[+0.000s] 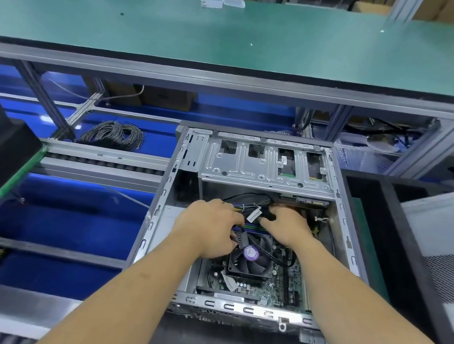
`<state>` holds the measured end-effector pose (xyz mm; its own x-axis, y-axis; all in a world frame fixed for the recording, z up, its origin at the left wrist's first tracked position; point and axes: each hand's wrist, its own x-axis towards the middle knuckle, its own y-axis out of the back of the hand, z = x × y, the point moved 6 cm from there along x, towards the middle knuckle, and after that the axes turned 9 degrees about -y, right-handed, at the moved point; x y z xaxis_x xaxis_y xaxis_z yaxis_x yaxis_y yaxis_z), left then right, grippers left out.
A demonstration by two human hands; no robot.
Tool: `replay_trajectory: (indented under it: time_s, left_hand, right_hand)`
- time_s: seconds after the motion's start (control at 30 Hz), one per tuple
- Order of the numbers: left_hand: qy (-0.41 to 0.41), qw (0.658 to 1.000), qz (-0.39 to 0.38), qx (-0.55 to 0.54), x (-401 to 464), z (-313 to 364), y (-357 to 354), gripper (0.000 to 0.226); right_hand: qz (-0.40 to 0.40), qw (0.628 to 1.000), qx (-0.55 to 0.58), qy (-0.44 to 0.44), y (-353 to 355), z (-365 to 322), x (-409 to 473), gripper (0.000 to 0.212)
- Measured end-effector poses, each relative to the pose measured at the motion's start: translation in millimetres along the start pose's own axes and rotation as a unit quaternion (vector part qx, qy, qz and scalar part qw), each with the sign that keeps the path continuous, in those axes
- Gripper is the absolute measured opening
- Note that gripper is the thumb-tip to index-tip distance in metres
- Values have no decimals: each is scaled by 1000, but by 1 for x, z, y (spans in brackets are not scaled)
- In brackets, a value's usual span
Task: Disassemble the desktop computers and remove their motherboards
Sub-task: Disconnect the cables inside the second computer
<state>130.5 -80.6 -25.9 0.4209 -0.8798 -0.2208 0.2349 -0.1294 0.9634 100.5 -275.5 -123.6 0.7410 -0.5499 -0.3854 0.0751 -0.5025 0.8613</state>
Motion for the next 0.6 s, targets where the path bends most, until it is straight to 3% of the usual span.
replay_trajectory:
  time_s: [0.1, 0.37, 0.47, 0.6]
  left_hand:
    - [-1, 1000, 3, 3, 0, 1, 0, 43]
    - [-3, 1000, 0, 7, 1, 1, -3, 45]
    - [-5, 1000, 2, 11, 1, 0, -4, 46]
    - [-8, 1000, -3, 15, 2, 1, -4, 48]
  right_hand:
    - [-17, 996, 85, -37, 1, 5, 4, 60]
    - [-8, 992, -78, -97, -1, -11, 10, 41]
    - [-2, 991, -43, -125, -3, -6, 16, 36]
    - [-65, 990, 1, -127, -3, -3, 20, 35]
